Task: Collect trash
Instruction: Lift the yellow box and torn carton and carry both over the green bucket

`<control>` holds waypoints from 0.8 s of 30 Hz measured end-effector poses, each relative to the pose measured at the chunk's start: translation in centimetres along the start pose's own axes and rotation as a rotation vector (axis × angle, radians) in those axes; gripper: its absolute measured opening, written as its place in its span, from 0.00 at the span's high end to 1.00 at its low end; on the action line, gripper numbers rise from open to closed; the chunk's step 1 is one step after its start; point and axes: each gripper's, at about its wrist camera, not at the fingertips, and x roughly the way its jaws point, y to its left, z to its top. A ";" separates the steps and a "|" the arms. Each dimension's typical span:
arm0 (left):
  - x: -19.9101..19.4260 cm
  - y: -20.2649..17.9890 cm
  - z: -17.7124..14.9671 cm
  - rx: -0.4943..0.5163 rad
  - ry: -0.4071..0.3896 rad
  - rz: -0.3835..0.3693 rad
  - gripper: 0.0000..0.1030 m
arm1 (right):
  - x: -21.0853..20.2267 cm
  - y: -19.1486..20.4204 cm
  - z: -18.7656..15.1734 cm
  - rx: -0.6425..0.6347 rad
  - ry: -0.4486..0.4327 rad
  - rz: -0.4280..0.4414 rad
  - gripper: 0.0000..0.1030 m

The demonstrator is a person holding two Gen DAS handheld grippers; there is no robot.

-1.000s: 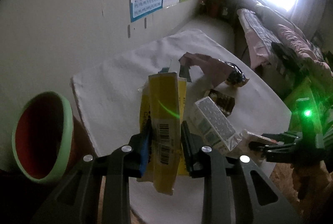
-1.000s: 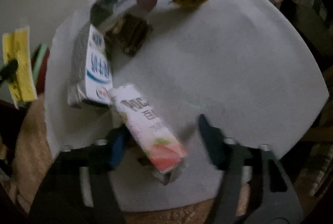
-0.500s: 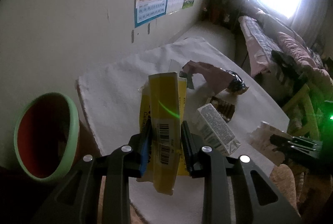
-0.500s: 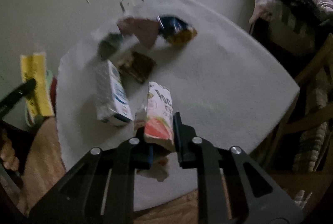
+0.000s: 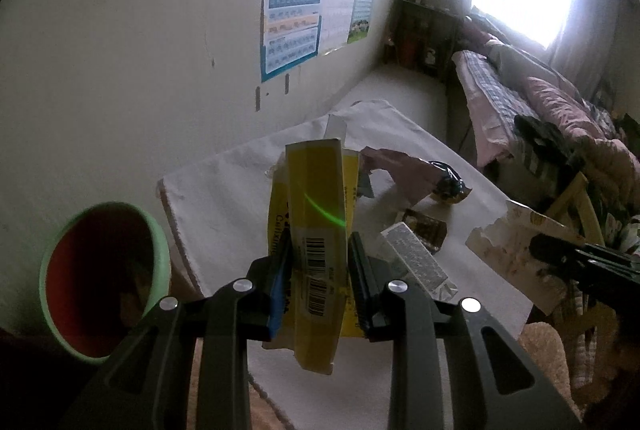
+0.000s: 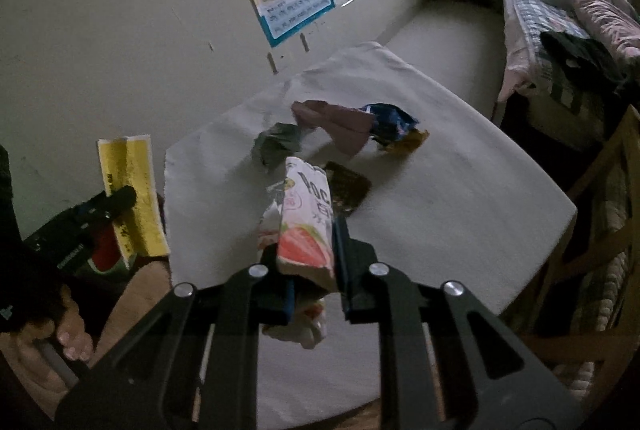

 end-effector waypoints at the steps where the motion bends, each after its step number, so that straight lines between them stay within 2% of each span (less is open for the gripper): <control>1: 0.0 0.1 0.0 -0.004 0.002 -0.002 0.75 | 0.0 0.4 0.2 -0.004 -0.001 0.002 0.84; 24: 0.1 4.8 -0.9 -0.118 -0.001 0.017 0.75 | 1.7 10.6 0.6 -0.177 0.055 0.089 0.84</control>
